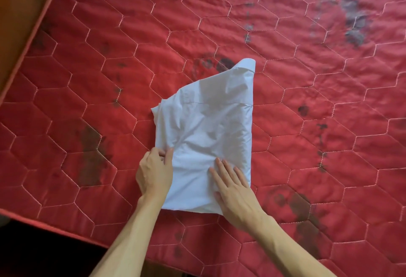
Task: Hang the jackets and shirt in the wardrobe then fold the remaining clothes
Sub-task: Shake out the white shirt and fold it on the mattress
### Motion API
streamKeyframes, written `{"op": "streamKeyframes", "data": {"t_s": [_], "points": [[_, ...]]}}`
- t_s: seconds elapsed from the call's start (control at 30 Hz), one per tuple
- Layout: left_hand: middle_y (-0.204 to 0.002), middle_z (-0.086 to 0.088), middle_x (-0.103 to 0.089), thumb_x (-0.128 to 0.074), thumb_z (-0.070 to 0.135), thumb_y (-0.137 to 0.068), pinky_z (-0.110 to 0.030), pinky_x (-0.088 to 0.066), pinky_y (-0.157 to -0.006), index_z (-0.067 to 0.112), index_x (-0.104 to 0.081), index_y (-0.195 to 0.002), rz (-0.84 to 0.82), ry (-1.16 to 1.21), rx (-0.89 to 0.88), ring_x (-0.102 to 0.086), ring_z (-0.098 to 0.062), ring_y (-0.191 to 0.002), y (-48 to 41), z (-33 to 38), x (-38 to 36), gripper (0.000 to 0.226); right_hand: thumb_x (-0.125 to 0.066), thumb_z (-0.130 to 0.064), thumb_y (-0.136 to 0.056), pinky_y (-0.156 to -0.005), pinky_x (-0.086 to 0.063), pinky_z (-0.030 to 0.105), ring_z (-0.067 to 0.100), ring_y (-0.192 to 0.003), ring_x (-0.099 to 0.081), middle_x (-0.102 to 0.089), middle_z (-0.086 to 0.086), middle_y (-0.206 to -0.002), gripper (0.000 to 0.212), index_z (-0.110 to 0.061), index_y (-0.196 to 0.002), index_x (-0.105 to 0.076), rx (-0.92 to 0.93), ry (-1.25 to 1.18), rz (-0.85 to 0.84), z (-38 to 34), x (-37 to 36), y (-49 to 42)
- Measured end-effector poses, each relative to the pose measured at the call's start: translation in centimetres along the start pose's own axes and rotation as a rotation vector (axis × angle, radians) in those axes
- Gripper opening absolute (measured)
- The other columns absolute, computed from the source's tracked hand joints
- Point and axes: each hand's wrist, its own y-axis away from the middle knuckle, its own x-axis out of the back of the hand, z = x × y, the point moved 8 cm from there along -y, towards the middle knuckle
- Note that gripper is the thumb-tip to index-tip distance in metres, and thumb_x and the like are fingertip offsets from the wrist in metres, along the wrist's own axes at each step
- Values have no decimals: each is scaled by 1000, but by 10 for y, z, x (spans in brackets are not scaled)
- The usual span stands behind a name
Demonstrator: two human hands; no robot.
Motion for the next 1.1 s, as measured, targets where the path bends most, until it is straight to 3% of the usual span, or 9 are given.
{"op": "streamKeyframes", "data": {"t_s": [0.1, 0.23, 0.4, 0.5, 0.6, 0.7, 0.83, 1.0, 1.1], "points": [[-77, -3, -66, -63, 34, -95, -30, -34, -66, 11, -69, -82, 49, 215, -49, -59, -27, -75, -3, 3, 7, 27, -53, -20, -88, -117, -12, 41, 27, -150, -23, -22, 12, -163, 67, -13, -152, -34, 14, -18, 7, 1, 0, 0], [-72, -1, -66, -62, 26, -96, -29, -39, -70, 7, -69, -84, 165, 432, 138, -63, -26, -75, -16, -25, 26, 24, -46, -23, -90, -117, -12, 40, 26, -150, -22, -23, 12, -163, 64, -11, -152, -34, 34, 5, 20, 1, -2, 4], [-99, 0, -61, -47, 57, -96, -36, -40, -80, 23, -58, -102, -121, 200, 110, -57, -25, -94, 0, -45, 10, 37, -33, -26, -95, -119, -16, 38, 25, -150, -22, -24, 9, -163, 56, -13, -149, -39, -1, -101, 51, 1, 1, 7], [-101, 1, -62, -59, 71, -80, -41, -49, -79, 25, -47, -116, -292, 166, 146, -59, -28, -95, 33, -54, -4, 60, -42, -21, -96, -114, -33, 43, 24, -146, -32, -38, 7, -155, 43, -13, -138, -50, -198, -239, 210, 17, 16, 20], [-93, -6, -60, -72, 51, -81, -40, -48, -68, 15, -48, -103, -353, 38, 155, -58, -33, -85, 57, -61, -11, 48, -62, -19, -91, -108, -39, 41, 25, -131, -42, -43, 11, -143, 56, -7, -142, -43, -614, -541, 410, 41, 28, 50], [-77, -5, -66, -76, 52, -73, -41, -53, -67, 11, -59, -79, -456, 163, 276, -64, -31, -77, 63, -73, -15, 45, -67, -31, -88, -75, -48, 30, 15, -90, -61, -62, -1, -108, 43, -11, -123, -52, -966, -933, 161, 50, 5, 69], [-81, -1, -76, -81, 36, -75, -33, -56, -65, 11, -74, -86, -634, 335, 395, -72, -21, -80, 72, -79, -13, 28, -66, -38, -83, -65, -55, 39, 18, -60, -60, -63, 1, -67, 31, -9, -73, -59, -910, -1032, -73, 42, -8, 77], [-94, -4, -78, -74, 31, -85, -29, -58, -70, 13, -78, -97, -906, 391, 469, -74, -21, -89, 108, -73, 18, 22, -62, -15, -87, -69, -61, 37, 18, -62, -62, -58, 7, -77, 13, -3, -82, -61, -902, -1308, -59, 37, 12, 100], [-93, -17, -75, -70, 27, -88, -32, -52, -65, 4, -78, -97, -974, 553, 490, -73, -25, -84, 121, -54, 43, 27, -64, -11, -87, -70, -61, 43, 29, -70, -72, -72, 12, -90, 22, -6, -108, -59, -898, -1343, 56, 44, 40, 110]]}}
